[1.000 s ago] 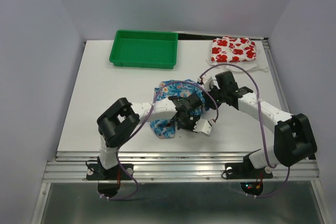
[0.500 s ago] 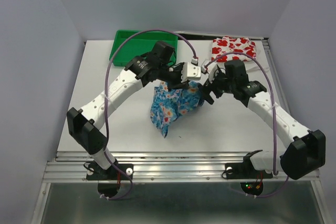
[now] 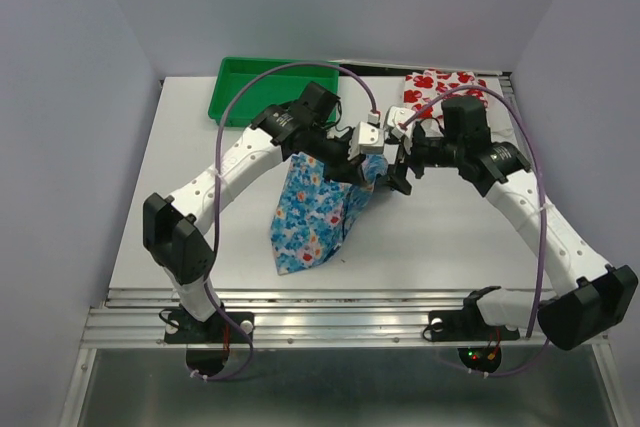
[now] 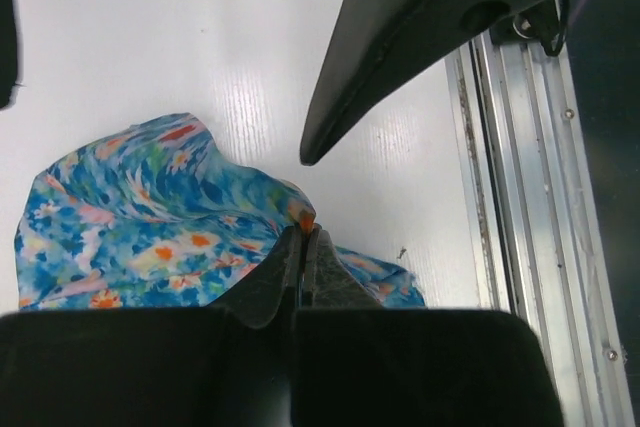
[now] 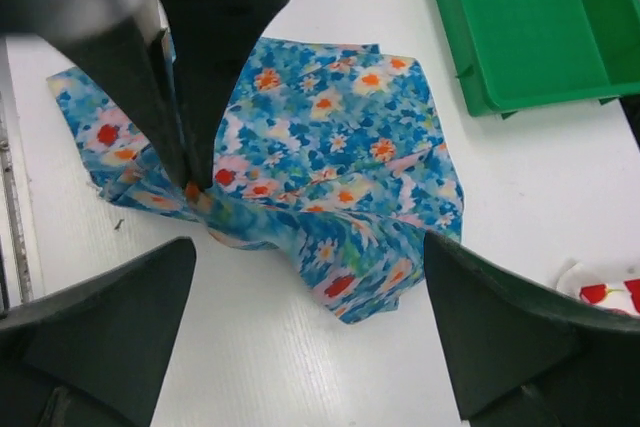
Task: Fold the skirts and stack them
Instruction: Flatten the skirt out
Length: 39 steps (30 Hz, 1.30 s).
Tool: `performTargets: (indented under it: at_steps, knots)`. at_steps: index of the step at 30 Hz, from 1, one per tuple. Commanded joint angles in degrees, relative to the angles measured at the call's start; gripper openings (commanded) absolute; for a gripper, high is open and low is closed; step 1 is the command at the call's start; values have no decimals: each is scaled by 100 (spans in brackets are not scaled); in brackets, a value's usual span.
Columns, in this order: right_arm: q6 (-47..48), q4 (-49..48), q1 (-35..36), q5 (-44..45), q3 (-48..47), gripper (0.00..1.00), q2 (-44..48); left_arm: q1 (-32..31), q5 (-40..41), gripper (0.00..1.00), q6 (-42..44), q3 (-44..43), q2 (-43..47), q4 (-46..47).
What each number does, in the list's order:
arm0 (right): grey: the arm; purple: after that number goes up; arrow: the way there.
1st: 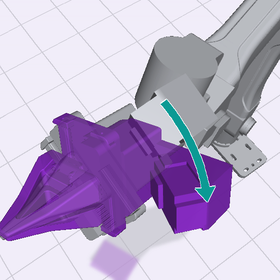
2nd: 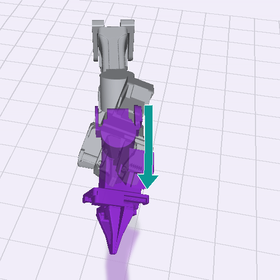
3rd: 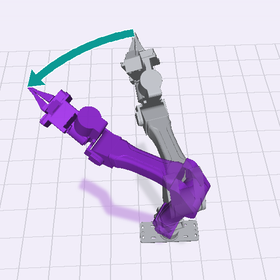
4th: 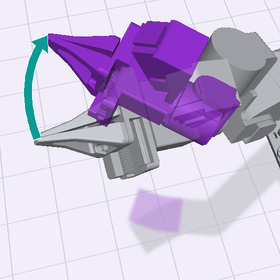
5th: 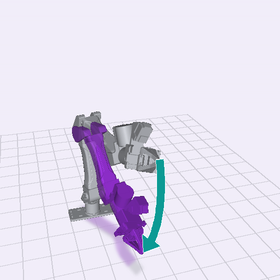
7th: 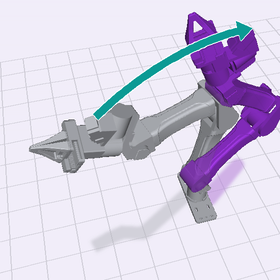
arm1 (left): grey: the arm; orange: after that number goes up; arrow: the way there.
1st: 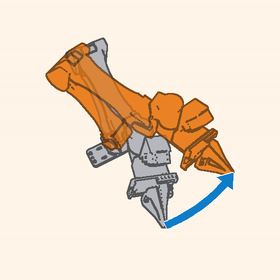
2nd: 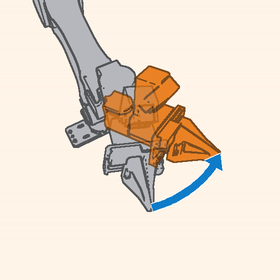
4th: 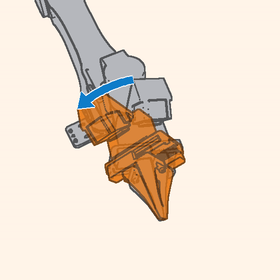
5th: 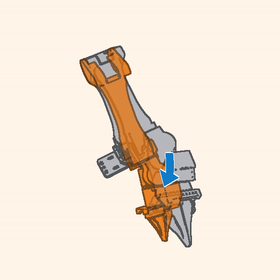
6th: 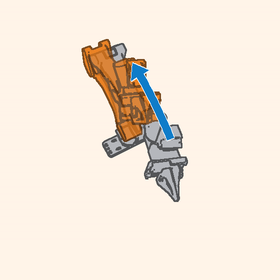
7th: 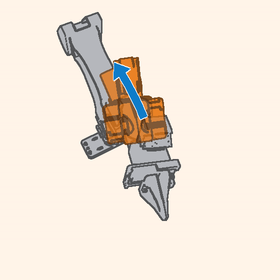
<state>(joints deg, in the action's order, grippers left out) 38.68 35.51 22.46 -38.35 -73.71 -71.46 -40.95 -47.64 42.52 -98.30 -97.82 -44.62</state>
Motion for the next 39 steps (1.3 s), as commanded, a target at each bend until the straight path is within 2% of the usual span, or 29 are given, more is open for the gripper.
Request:
performTargets:
  at_steps: [1,9,13,17,25,32,35,39]
  knots:
    - [474,-94,100,-586,487,100,333,122,-632,0,71,-339,132,-204]
    - [491,-826,566,-103,780,97,247,157,-844,0,221,-225,105,-337]
    - [597,-1010,970,195,797,89,106,166,-826,0,291,-216,114,-389]
    - [606,-1300,1225,389,867,76,-52,157,-887,0,327,-260,88,-451]
    - [860,-1258,1726,582,543,62,-508,166,-879,0,318,-260,61,-477]
    - [1204,-1090,1991,495,515,64,-720,166,-879,2,388,-198,149,-469]
    - [977,-1554,1991,468,752,64,-519,157,-835,2,467,3,211,-355]
    - [572,-2073,1991,907,1034,64,-255,166,-773,1,468,390,395,-82]
